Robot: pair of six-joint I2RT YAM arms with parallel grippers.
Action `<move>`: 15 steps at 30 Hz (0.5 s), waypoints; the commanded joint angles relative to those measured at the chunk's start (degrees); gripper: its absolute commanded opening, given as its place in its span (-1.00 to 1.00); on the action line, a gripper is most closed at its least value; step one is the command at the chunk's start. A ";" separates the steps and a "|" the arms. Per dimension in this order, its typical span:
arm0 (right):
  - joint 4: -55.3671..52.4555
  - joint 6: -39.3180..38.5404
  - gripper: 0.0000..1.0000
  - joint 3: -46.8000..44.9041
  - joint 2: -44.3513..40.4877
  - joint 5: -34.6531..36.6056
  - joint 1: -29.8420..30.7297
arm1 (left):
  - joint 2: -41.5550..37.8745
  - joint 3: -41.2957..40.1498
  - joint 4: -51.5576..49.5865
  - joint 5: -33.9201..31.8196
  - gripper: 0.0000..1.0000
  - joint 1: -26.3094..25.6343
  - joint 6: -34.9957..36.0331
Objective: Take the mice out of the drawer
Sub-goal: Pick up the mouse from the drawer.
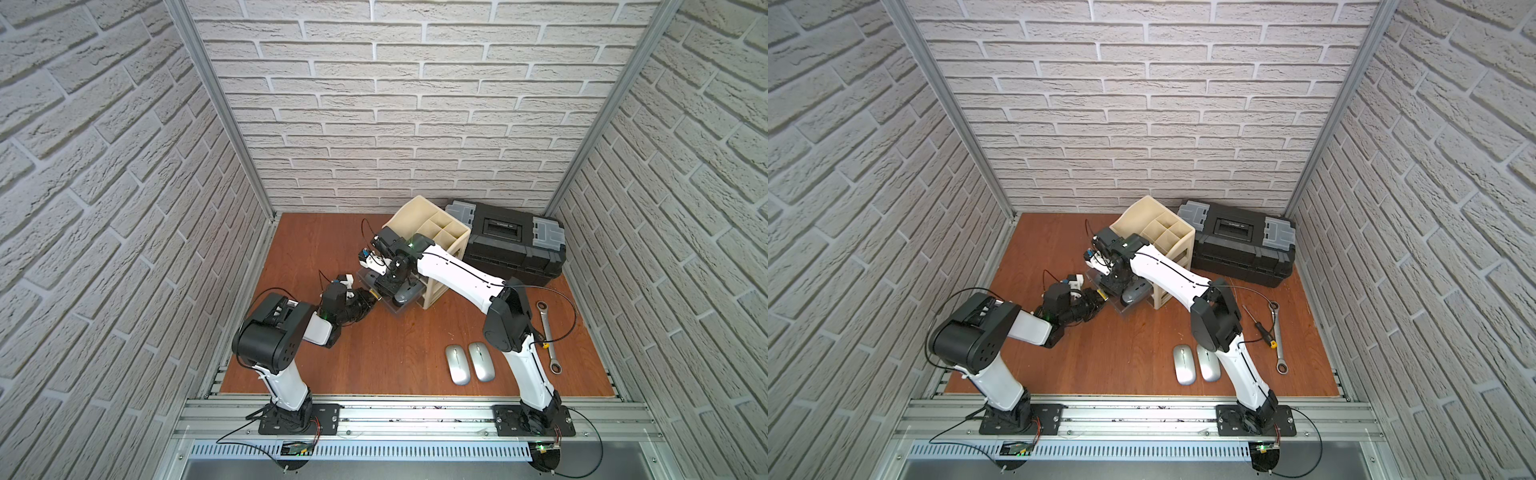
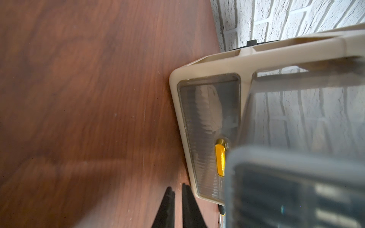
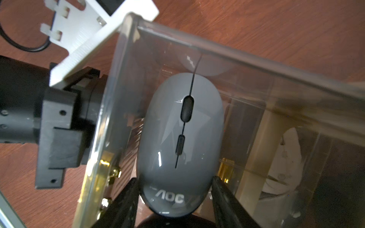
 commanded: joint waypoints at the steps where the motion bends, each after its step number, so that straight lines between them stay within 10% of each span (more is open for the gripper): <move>1: 2.89 2.41 0.18 -0.86 -0.36 7.19 -0.83 | 0.20 1.19 2.94 -0.16 -0.73 -0.53 0.35; 15: 5.29 2.40 0.39 0.06 0.13 1.75 -0.85 | 0.23 2.07 2.39 0.05 -0.73 -0.89 0.19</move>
